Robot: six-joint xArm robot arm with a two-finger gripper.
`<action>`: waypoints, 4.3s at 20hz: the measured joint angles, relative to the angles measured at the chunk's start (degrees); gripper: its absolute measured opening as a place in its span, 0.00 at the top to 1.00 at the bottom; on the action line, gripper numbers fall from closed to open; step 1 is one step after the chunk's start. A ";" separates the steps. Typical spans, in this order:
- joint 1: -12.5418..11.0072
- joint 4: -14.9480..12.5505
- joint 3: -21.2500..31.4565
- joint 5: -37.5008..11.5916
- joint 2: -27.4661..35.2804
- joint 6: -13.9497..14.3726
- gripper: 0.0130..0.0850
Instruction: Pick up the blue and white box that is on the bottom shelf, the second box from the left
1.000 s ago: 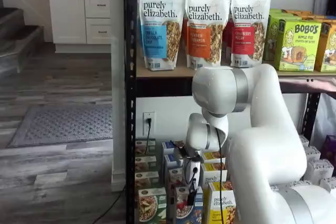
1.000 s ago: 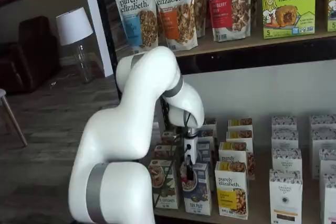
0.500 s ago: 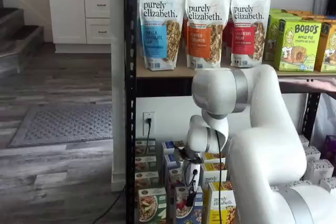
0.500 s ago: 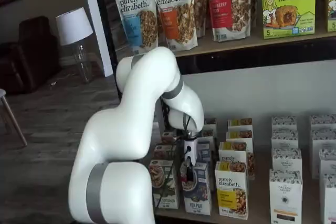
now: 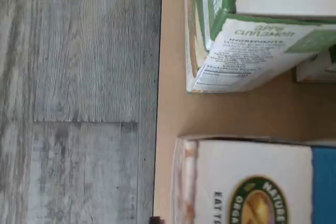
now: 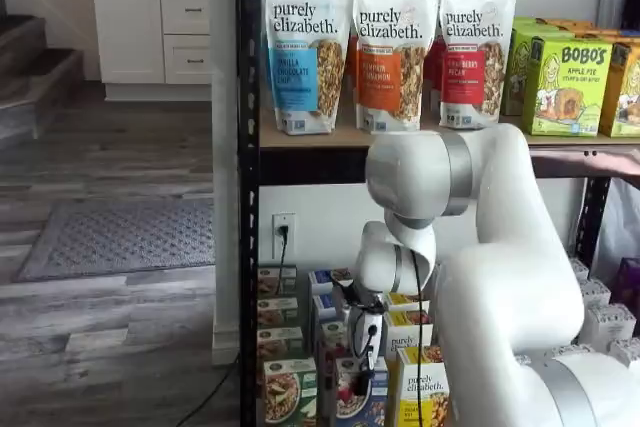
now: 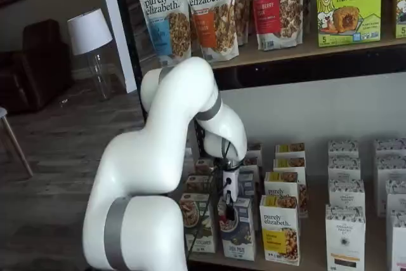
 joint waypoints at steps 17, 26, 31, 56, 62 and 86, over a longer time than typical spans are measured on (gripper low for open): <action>0.03 -0.57 0.75 -0.36 -0.16 0.45 0.50; 0.42 -0.05 3.35 -1.20 -1.80 0.26 0.50; 0.70 0.41 7.35 -2.74 -4.24 -0.04 0.50; 2.97 3.99 36.78 -12.01 -23.97 -2.17 0.50; 3.52 0.63 43.33 -11.87 -30.07 1.55 0.50; 3.61 -3.11 54.43 7.42 -59.25 6.83 0.50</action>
